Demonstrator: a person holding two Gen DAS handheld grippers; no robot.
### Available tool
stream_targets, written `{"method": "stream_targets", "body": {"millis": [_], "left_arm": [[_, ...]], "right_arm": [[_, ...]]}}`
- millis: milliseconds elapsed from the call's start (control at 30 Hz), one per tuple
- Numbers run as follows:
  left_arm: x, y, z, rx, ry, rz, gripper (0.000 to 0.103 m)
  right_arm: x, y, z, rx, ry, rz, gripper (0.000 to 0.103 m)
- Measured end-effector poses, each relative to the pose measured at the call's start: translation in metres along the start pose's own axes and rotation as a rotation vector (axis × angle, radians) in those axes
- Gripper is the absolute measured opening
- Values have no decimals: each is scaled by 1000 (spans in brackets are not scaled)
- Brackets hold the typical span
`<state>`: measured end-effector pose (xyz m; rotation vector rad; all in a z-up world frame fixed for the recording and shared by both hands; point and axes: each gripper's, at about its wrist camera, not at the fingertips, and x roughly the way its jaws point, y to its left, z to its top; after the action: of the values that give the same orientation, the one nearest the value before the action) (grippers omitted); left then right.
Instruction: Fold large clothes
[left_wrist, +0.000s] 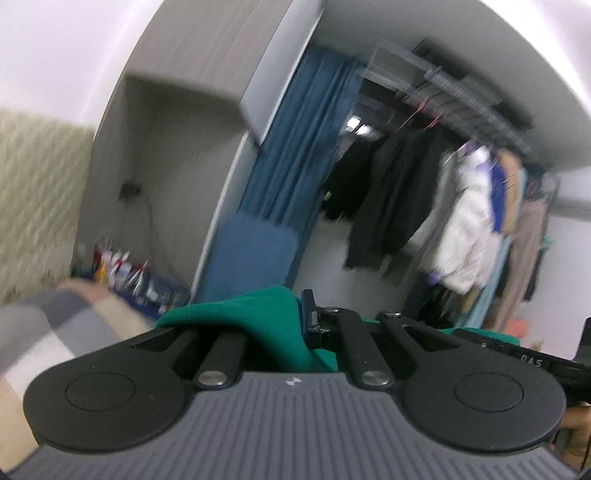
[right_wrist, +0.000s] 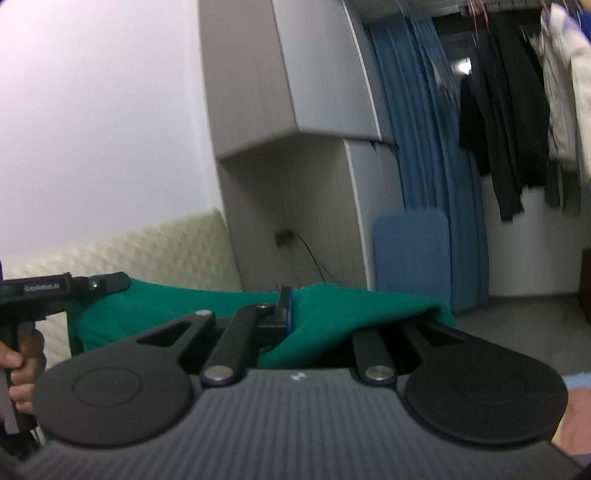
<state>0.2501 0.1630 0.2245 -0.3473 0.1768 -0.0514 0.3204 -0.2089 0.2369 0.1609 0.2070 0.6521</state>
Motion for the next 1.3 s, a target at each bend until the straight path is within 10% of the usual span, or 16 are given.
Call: {"method": "stream_targets", "body": {"millis": [300,633,833,900,1000,1300], "left_arm": [[207,148,-167,-98,251,96,8],[308,199,-268,-73,403,160,10],[314,188,-275,-23,435,195,24],[312,185,-268,-38,451,199,58],[279,164,-249,-25,437,201,61],[149,93,-204,-4,376,198,61]], "right_arm": [[184,-67,-169,31,169,-101,14],[268,-100,-276,21,304,-199,15],[285,-102,-292,19,363,-244,16],[280,-100,-288,25,369,-248,20],[268,-95,-277,54,375,-239,47],[170,-49,-237,56,336,-229,47]]}}
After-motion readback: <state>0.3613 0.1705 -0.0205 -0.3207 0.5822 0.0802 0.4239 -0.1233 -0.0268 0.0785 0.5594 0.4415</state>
